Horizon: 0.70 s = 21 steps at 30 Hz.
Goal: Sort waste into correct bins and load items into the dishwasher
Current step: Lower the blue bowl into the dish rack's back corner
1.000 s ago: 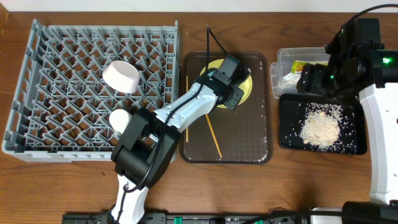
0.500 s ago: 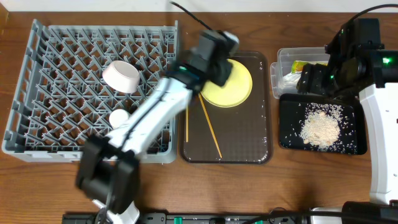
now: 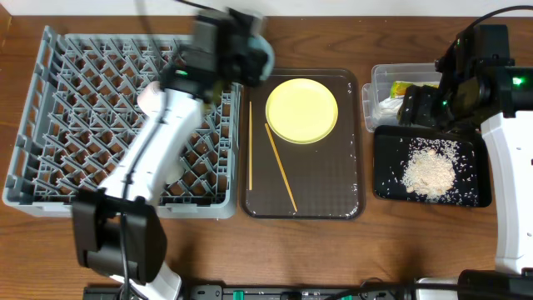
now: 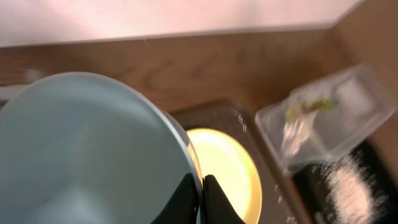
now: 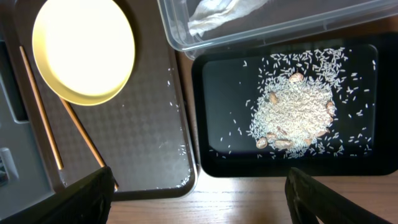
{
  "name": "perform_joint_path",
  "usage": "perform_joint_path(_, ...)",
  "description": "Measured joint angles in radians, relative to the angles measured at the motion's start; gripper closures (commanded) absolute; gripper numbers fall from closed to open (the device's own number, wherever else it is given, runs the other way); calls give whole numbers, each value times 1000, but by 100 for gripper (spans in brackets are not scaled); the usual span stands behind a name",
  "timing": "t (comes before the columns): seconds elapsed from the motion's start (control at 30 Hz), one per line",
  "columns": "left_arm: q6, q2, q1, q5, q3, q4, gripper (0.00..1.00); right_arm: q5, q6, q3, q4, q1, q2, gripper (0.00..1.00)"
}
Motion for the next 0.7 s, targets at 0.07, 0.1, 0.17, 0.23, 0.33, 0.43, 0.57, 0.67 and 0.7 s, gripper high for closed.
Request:
perform_joint_path(0.07, -43, 0, 86, 97, 0, 27, 92, 0, 0, 0, 0, 0, 0, 14)
perform_joint_path(0.1, -63, 0, 128, 143, 0, 36, 93, 0, 0, 0, 0, 0, 0, 15)
perform_joint_path(0.17, -102, 4, 204, 238, 0, 64, 93, 0, 0, 0, 0, 0, 0, 14)
perform_joint_path(0.23, -133, 13, 257, 322, 0, 82, 94, 0, 0, 0, 0, 0, 0, 14)
perform_joint_path(0.33, -179, 44, 302, 430, 0, 114, 93, 0, 0, 0, 0, 0, 0, 14)
perform_joint_path(0.43, -236, 98, 333, 526, 0, 173, 93, 0, 0, 0, 0, 0, 0, 14)
perform_joint_path(0.57, -327, 175, 365, 624, 0, 273, 93, 0, 0, 0, 0, 0, 0, 14)
perform_joint_path(0.67, -395, 217, 384, 665, 0, 324, 93, 0, 0, 0, 0, 0, 0, 14)
perform_joint_path(0.7, -416, 230, 390, 674, 0, 336, 93, 0, 0, 0, 0, 0, 0, 14)
